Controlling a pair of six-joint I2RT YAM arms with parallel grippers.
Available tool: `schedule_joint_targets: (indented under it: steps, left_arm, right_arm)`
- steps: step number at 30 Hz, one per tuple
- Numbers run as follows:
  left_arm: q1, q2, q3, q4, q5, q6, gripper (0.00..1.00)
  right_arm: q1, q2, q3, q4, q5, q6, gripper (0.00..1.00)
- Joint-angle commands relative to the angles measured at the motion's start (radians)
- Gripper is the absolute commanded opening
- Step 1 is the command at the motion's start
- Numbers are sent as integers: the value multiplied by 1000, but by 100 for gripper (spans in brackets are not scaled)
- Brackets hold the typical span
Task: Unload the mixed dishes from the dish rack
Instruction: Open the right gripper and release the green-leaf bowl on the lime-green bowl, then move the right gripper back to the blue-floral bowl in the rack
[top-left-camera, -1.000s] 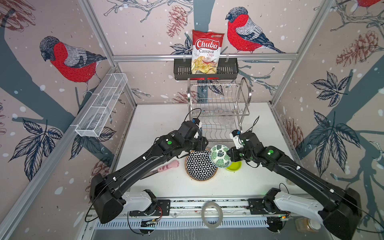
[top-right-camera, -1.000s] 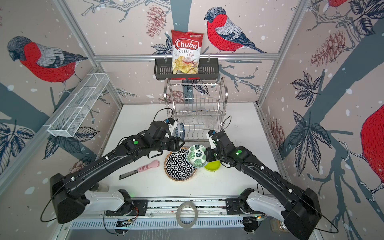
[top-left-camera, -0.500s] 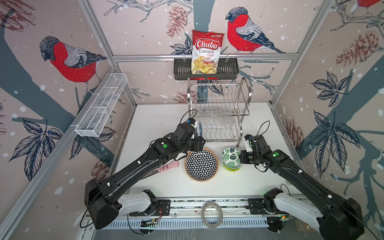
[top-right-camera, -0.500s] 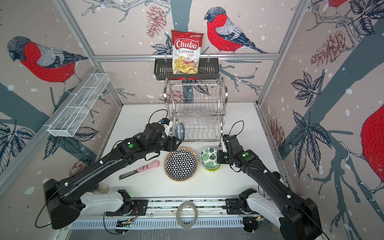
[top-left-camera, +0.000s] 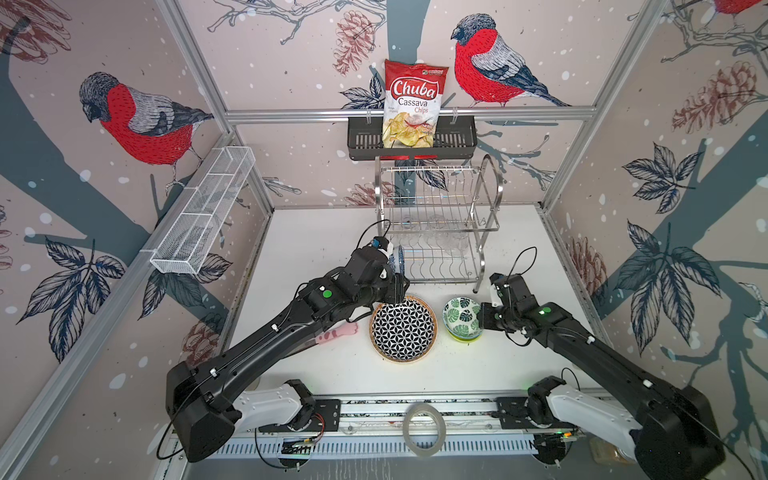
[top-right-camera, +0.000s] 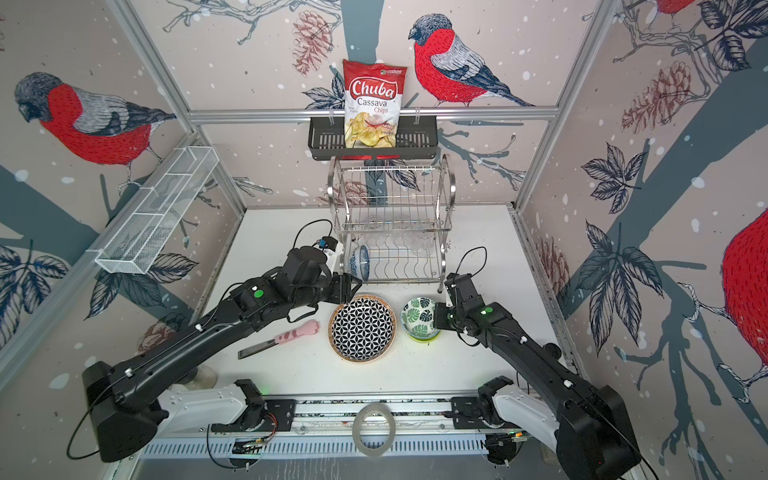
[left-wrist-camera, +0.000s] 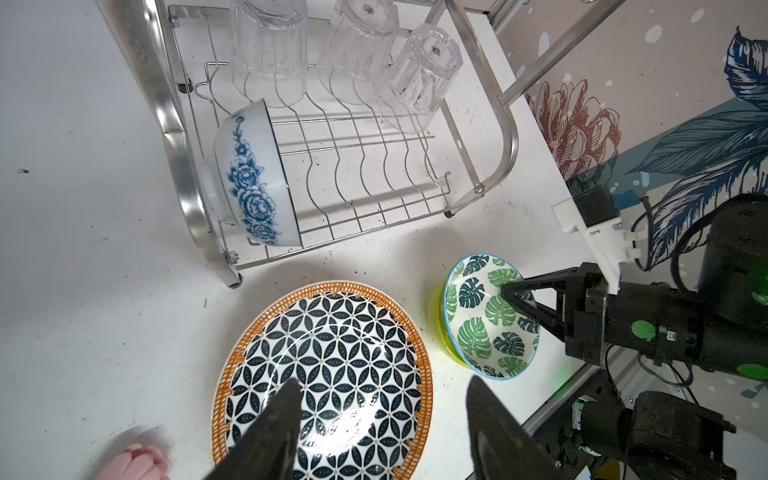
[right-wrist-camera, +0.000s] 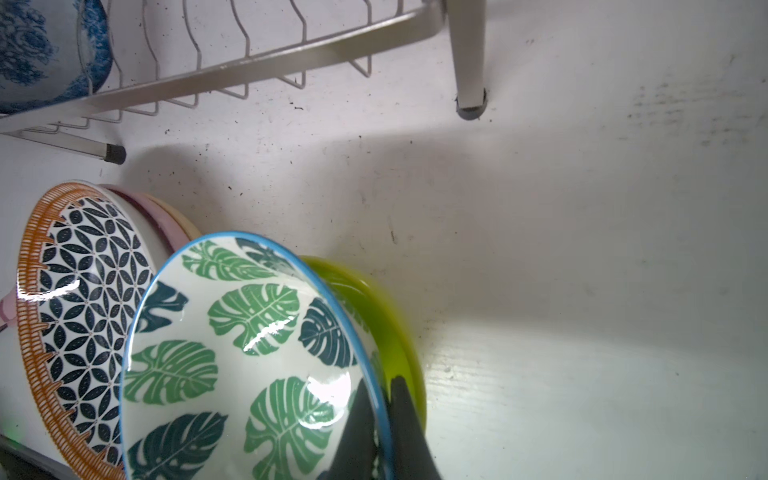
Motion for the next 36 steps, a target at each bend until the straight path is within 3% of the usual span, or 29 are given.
schedule_joint_targets:
  steps: [1,13,16,20,29,33,36]
  left_arm:
    - [4,-4,4,16,-13,-2,63]
    - [7,-5,7,11,-13,-1,64]
    - [8,-5,9,10,-14,0,64]
    - [10,-5,7,11,-13,1,64]
    - [20,-30,-13,24,-73,16,64]
    - [37,-68,-62,71,-166,31,64]
    - [86,-113,-133,149,-169,34,66]
  right_arm:
    - [-1,7,-9,69,-1,27,0]
    - [-1,4,-37,95,8,39,15]
    - [-1,-8,-33,88,19,42,23]
    - [-2,-34,-10,60,40,39,34]
    - [-3,-75,91,-23,131,16,45]
    - [3,-89,101,89,74,-8,47]
    - [47,-77,94,234,70,-5,51]
